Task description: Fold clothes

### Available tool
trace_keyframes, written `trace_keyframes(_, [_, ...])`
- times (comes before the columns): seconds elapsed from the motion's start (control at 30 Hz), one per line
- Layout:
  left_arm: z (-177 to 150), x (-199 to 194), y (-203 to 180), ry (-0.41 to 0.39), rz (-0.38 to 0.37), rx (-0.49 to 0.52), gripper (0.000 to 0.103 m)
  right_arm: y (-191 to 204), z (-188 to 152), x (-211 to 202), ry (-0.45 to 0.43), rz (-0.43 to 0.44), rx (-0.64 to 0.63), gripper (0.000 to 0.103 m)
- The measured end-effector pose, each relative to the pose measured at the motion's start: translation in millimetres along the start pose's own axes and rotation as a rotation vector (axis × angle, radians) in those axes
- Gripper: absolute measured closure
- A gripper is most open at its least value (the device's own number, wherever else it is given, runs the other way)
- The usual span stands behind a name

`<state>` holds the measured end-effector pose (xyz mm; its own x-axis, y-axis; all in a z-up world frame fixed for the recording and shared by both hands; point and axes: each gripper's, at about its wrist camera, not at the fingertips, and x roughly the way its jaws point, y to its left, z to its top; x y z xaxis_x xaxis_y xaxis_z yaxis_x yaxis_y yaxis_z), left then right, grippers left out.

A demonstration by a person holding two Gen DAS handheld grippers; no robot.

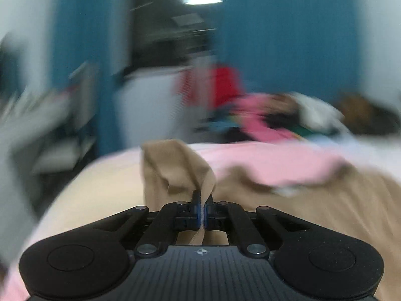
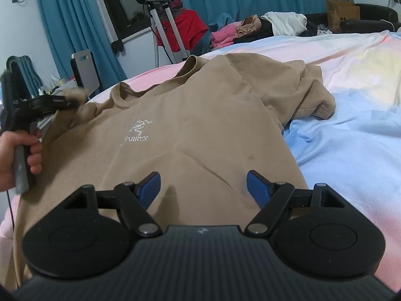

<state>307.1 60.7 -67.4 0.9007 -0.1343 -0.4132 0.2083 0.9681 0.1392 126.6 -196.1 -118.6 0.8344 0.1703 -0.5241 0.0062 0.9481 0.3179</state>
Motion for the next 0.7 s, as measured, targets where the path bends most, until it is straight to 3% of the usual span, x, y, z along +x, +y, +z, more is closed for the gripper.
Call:
trace_keyframes(0.1, [-9.2,-7.6,-57.8,0.069,-0.166,0.216,0.098,-1.5,0.9,-1.7,-0.002,0.004,0.014,0.025])
trace_keyframes(0.2, [-24.6,-11.3,-89.7,0.144,-0.248,0.318,0.087,-3.2,1.8,-3.7,-0.005,-0.001,0.026,0.025])
trace_keyframes(0.23, [-28.4,-12.6,-93.3,0.153,-0.255,0.330,0.079,-4.1,2.2,-4.7,-0.006,-0.002,0.031,0.025])
trace_keyframes(0.27, [-30.5,-13.8,-94.4,0.158,-0.255,0.335,0.067,-4.9,2.7,-5.6,-0.008,-0.004,0.036,0.025])
trace_keyframes(0.47, [-36.5,-54.5,-63.8,0.094,-0.310,0.272,0.046,-8.6,4.4,-7.2,-0.006,0.003,0.070,0.025])
trace_keyframes(0.57, [-31.8,-73.4,-41.1,0.038,-0.305,0.213,0.042,-8.7,5.0,-6.0,-0.002,0.006,0.072,0.025])
trace_keyframes(0.7, [-27.2,-74.8,-15.2,-0.006,-0.227,0.111,0.040,-9.9,5.3,-5.1,0.001,0.006,0.075,0.025])
